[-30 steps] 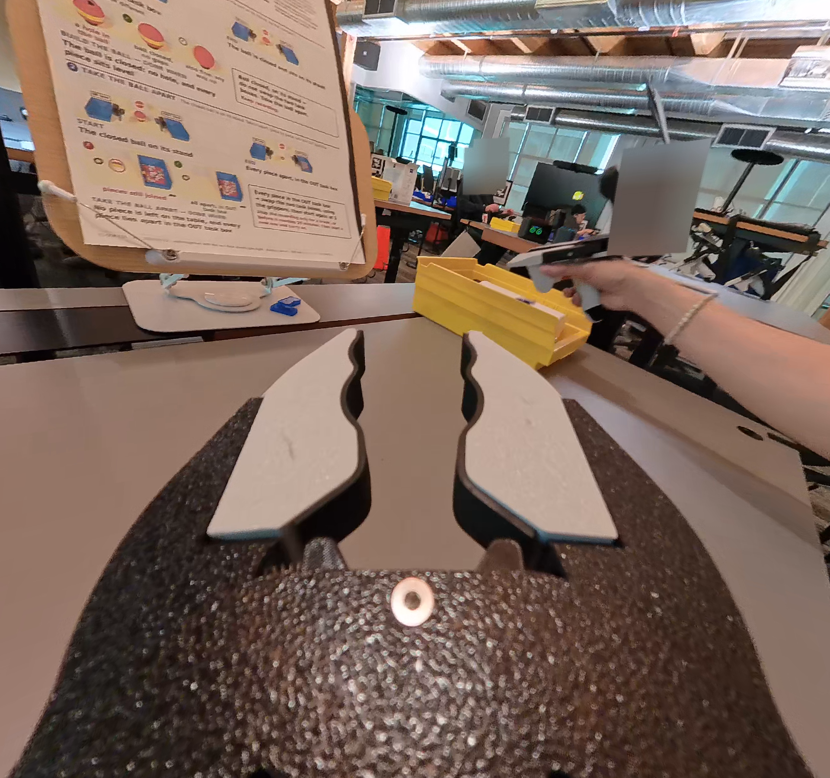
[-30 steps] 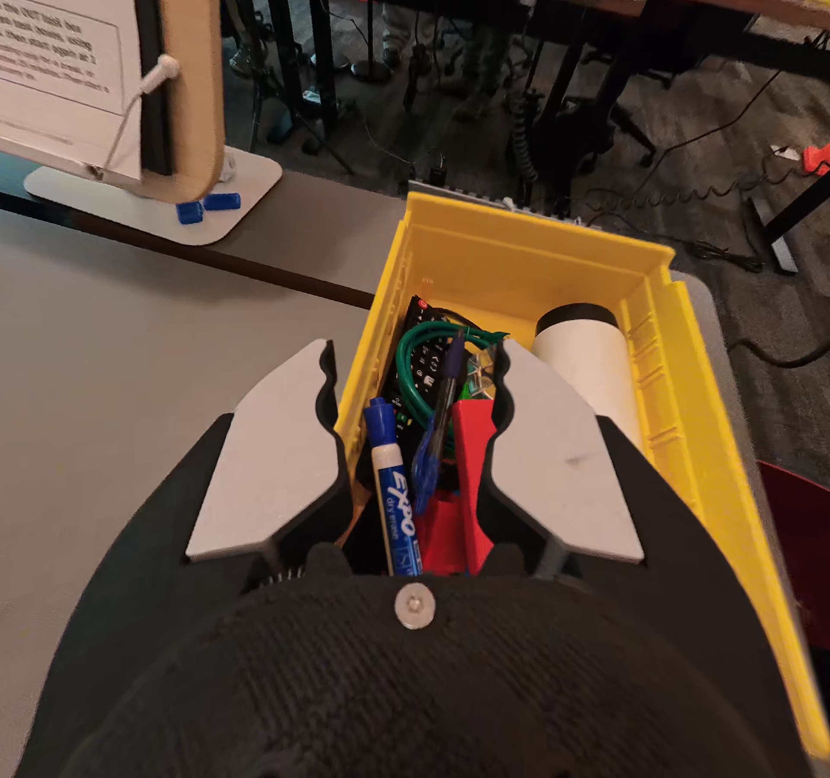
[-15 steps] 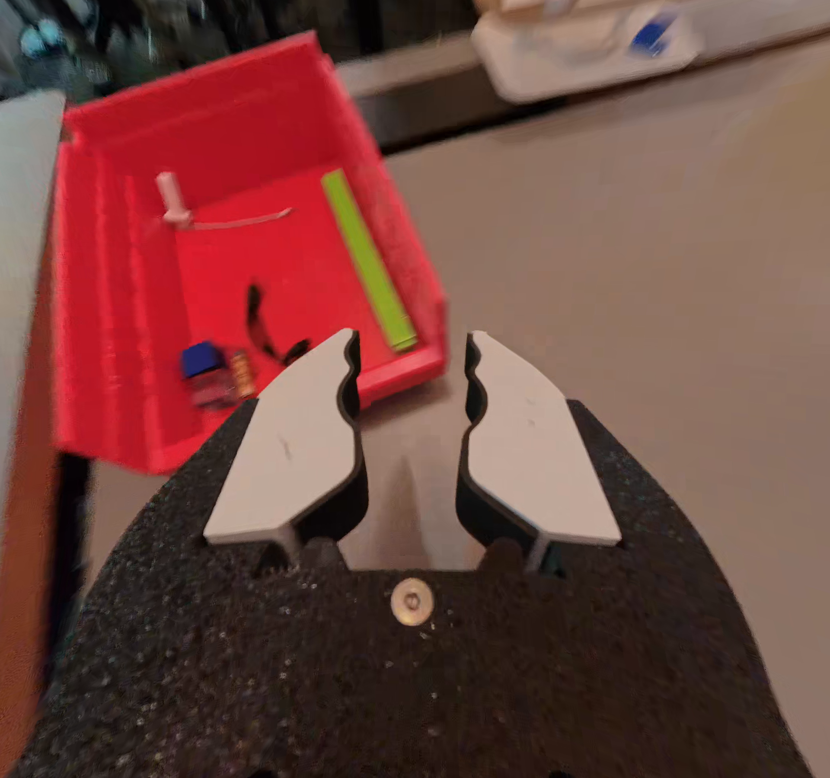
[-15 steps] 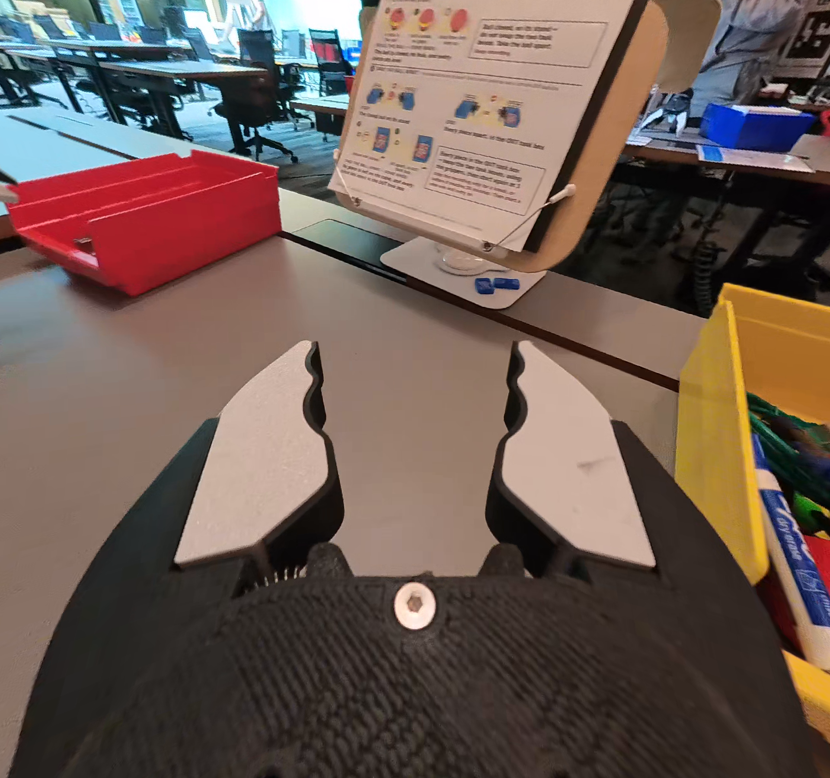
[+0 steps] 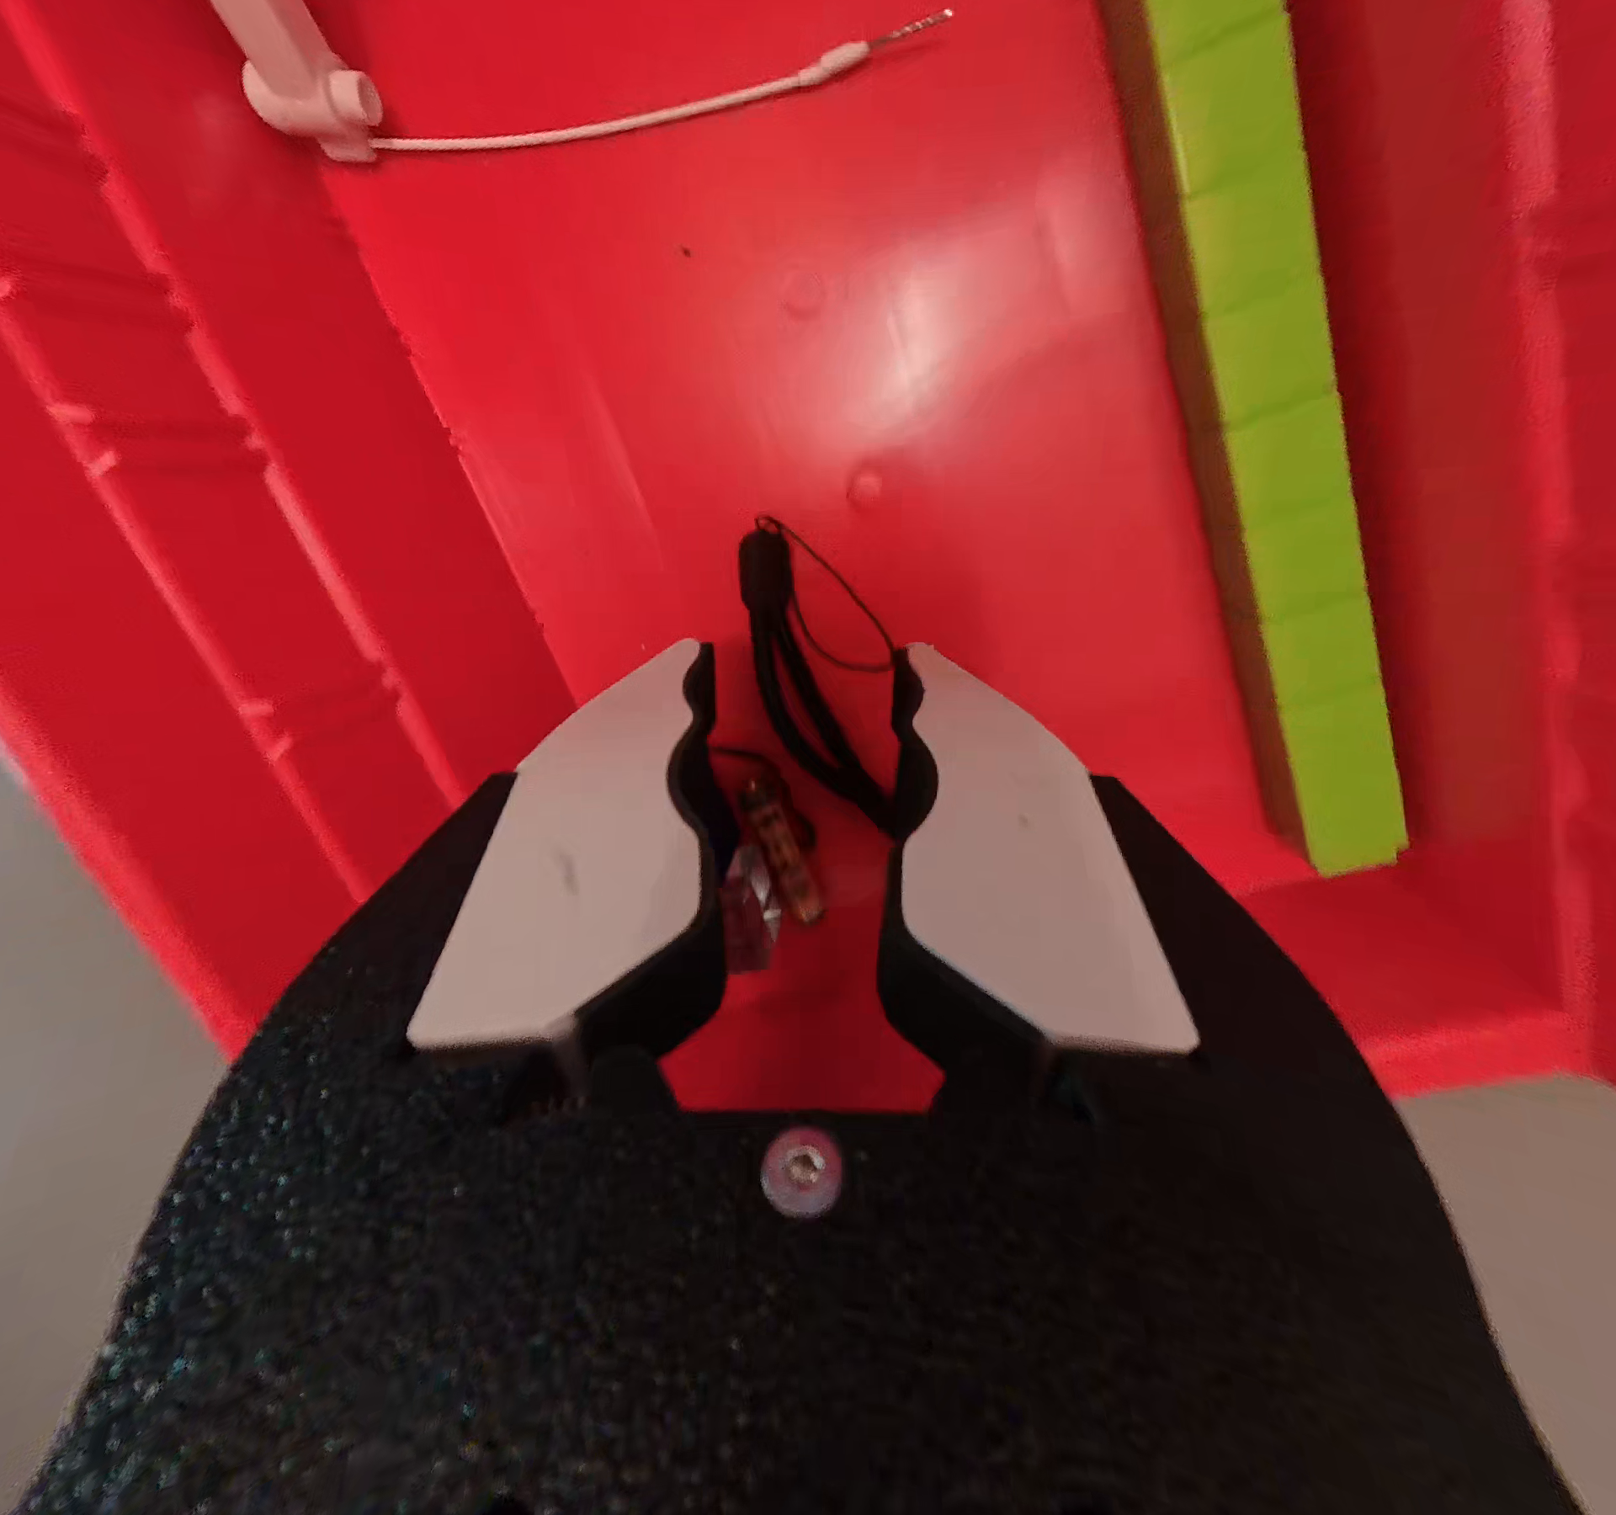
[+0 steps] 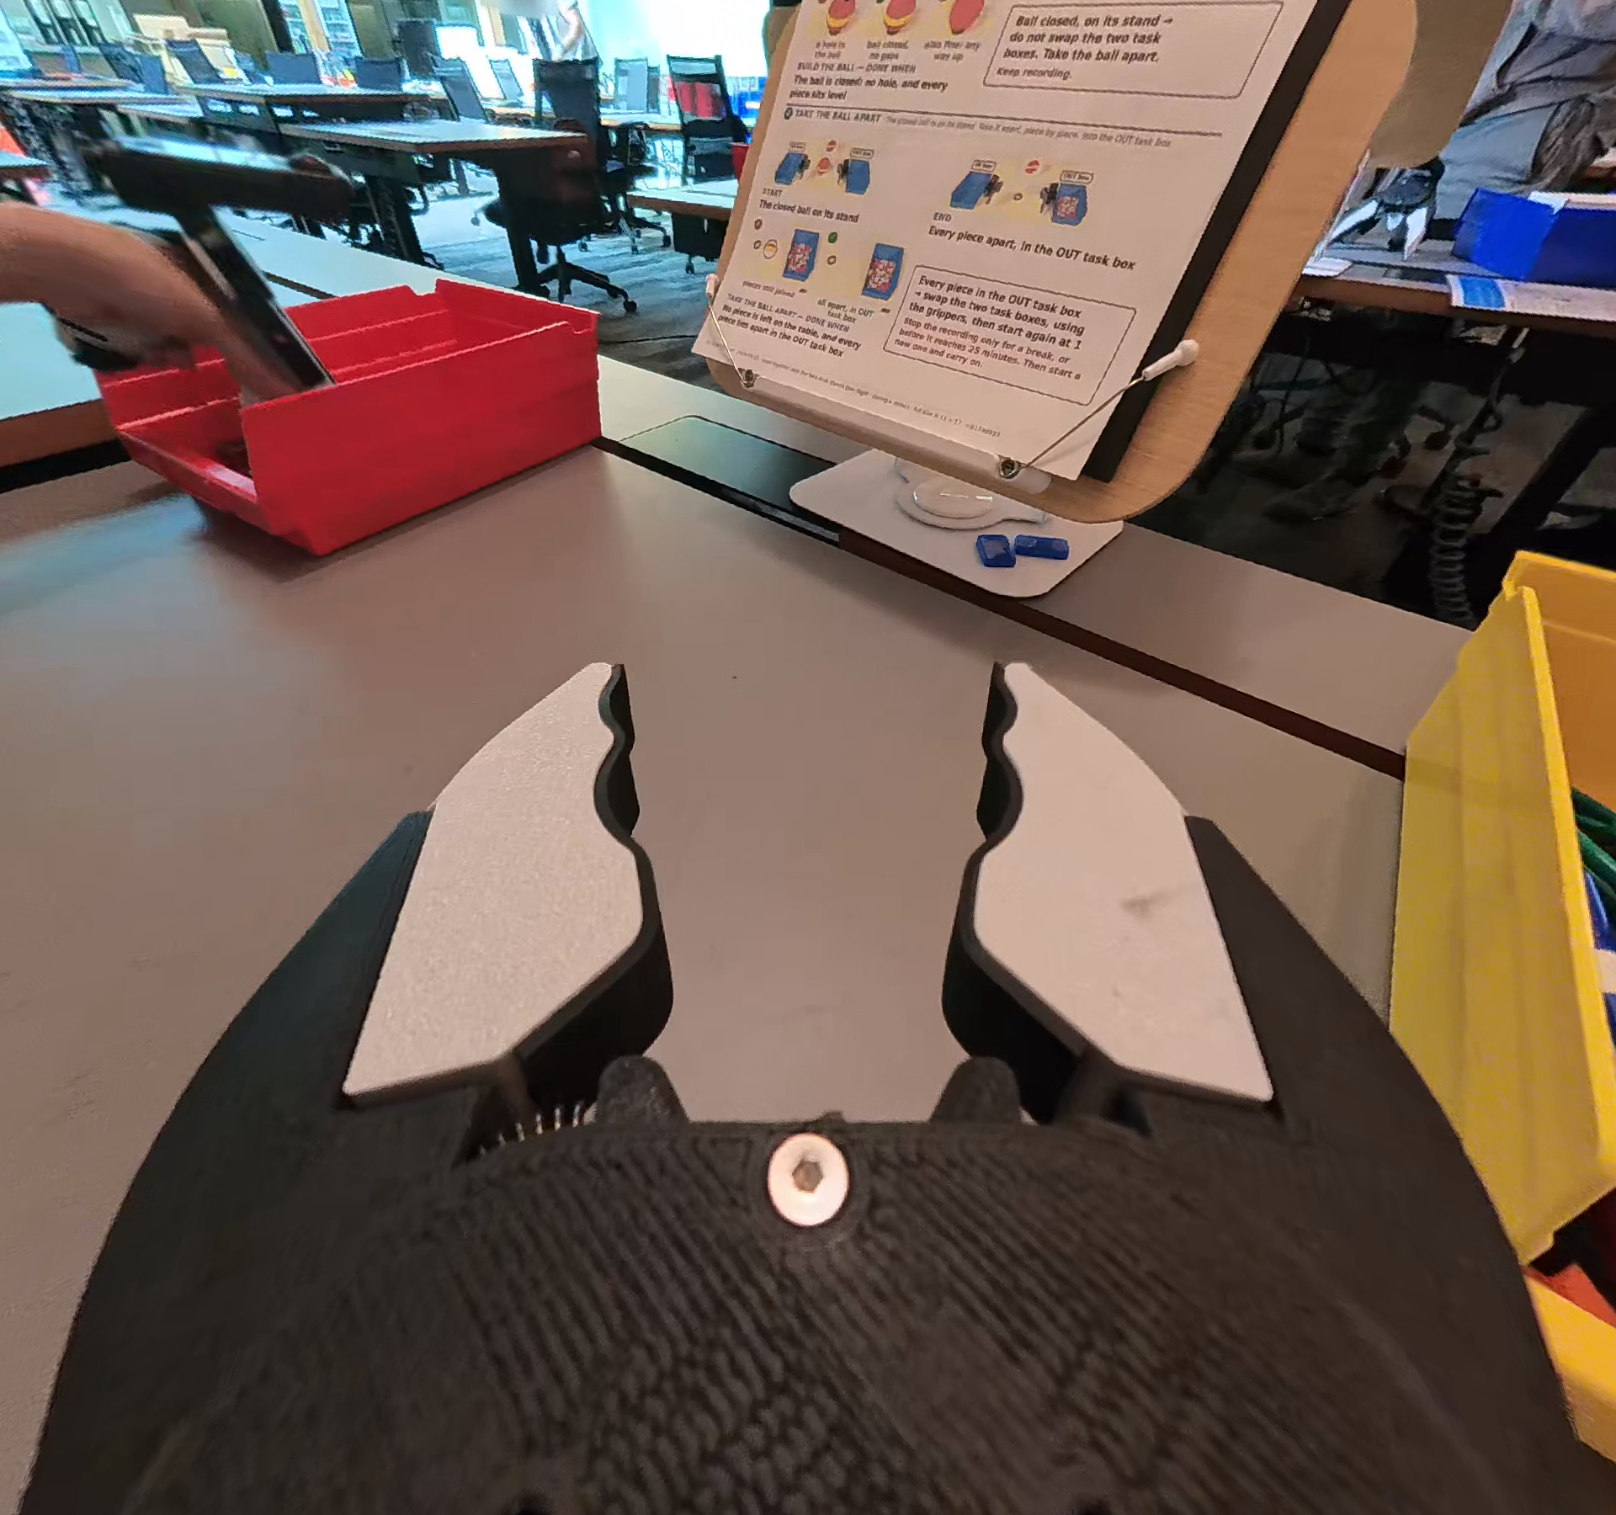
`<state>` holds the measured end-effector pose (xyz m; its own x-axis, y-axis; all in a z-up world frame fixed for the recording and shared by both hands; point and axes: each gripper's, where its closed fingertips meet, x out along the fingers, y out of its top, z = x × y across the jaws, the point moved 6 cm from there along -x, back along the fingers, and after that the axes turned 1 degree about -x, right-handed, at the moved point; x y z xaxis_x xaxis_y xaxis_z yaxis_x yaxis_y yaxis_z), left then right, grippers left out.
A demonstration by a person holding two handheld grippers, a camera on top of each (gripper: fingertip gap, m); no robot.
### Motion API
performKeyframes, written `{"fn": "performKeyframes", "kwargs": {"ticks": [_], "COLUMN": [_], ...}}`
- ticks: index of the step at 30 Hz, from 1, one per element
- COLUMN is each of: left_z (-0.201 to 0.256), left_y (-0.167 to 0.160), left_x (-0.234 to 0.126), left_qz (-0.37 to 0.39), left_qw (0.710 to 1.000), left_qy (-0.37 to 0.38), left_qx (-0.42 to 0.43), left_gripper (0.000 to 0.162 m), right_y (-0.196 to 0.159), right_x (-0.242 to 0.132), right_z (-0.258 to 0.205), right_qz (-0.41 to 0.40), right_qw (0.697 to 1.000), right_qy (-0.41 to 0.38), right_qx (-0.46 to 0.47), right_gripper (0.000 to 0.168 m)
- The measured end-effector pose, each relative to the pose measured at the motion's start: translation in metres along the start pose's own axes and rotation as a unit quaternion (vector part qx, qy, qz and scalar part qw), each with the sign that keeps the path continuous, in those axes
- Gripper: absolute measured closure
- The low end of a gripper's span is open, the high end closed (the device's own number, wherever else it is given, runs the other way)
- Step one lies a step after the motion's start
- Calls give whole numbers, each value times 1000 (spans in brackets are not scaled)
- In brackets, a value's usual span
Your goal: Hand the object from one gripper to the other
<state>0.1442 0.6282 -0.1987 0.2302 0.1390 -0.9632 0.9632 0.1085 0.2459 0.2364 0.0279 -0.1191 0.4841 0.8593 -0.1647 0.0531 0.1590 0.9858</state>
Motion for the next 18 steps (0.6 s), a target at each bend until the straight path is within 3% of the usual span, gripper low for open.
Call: {"fn": "performKeyframes", "kwargs": {"ticks": [1,6,10,14,18], "left_z": [-1,-6,-13,-11,-12], "left_y": [4,10,9,4,0], "left_x": [6,25,27,33,26], "left_qz": [-3,-48,-58,-9,40], "left_qw": [1000,999,997,998,996], "left_qy": [-3,9,44,60,80], "left_qx": [-5,-20,-33,-3,4], "left_gripper": [125,131,147,162,162], "right_y": [-1,-6,-9,-9,-7], "right_x": [0,1,3,5,5], "right_z": [1,3,3,-1,-8], "right_qz": [-1,-12,-14,-14,-15], "right_qw": [1000,1000,1000,1000,999], "right_qy": [1,5,11,17,27], "right_qx": [2,-7,1,-3,-12], "right_gripper": [91,91,92,93,94]}}
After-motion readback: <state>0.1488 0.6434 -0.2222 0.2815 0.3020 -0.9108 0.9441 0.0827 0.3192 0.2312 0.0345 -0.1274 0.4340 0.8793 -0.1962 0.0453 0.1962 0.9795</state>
